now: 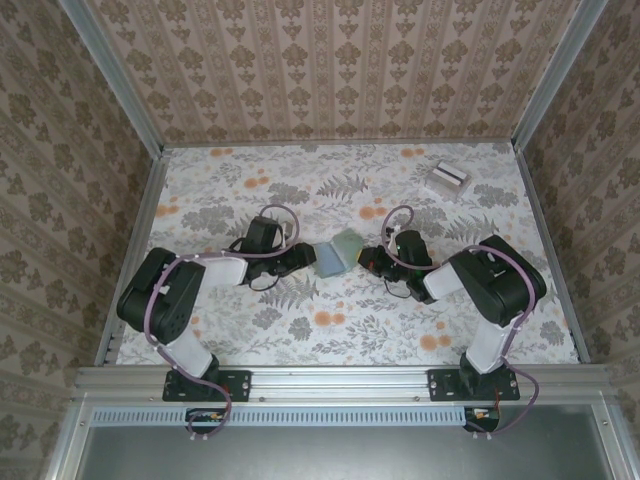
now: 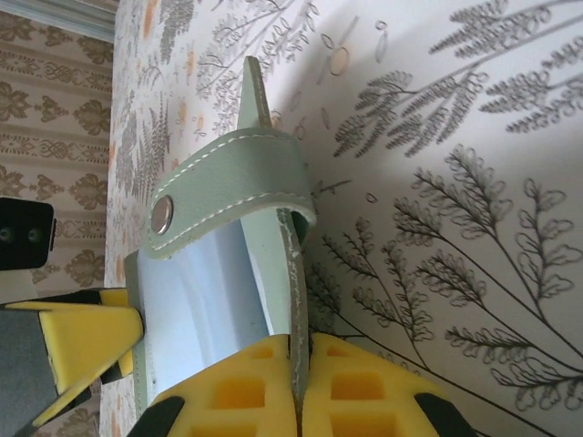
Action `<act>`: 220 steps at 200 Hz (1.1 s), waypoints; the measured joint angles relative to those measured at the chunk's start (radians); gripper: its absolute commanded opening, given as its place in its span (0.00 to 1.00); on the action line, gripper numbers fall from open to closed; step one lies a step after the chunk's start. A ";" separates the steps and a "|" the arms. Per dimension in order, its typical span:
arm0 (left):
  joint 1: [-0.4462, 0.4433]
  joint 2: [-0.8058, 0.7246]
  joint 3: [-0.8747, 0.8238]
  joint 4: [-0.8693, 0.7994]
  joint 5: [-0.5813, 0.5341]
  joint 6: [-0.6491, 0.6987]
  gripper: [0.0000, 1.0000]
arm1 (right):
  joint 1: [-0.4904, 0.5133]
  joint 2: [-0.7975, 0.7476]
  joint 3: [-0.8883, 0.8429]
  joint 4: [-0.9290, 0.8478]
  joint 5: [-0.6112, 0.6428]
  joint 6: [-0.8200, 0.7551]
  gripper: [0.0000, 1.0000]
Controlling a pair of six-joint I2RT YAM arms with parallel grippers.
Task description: Put the credit cards into the card holder
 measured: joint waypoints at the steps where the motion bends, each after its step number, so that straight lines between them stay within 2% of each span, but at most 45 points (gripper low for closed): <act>1: 0.000 0.001 0.000 0.002 0.001 -0.002 0.43 | 0.000 0.000 0.000 0.000 0.000 0.002 0.00; 28: 0.001 0.036 0.000 0.045 0.012 -0.029 0.19 | 0.000 0.002 -0.005 -0.001 -0.001 0.017 0.01; 44: 0.001 0.039 0.000 0.050 0.023 -0.030 0.00 | 0.000 0.004 -0.005 -0.003 -0.002 0.021 0.04; 66: 0.002 0.037 0.000 0.062 0.032 -0.032 0.00 | -0.005 0.004 -0.005 -0.016 -0.002 0.020 0.15; 86: 0.001 0.014 0.000 0.055 0.037 -0.031 0.00 | -0.005 -0.011 0.003 -0.051 -0.008 -0.009 0.30; 102: 0.000 -0.026 0.000 0.024 0.037 -0.022 0.00 | -0.004 -0.057 0.026 -0.151 0.000 -0.064 0.46; 120: 0.000 -0.068 0.010 -0.028 0.038 -0.006 0.00 | -0.002 -0.130 0.061 -0.306 0.032 -0.159 0.52; 149: 0.001 -0.090 0.051 -0.124 0.049 0.023 0.00 | -0.011 -0.252 0.117 -0.547 0.100 -0.323 0.55; 170: 0.001 -0.090 0.081 -0.197 0.056 0.045 0.00 | -0.015 -0.303 0.143 -0.673 0.099 -0.427 0.54; 201: 0.000 -0.091 0.109 -0.261 0.069 0.063 0.00 | 0.051 -0.319 0.271 -0.922 0.079 -0.581 0.39; 220: 0.000 -0.091 0.117 -0.278 0.084 0.069 0.00 | 0.106 -0.315 0.356 -0.986 0.033 -0.613 0.36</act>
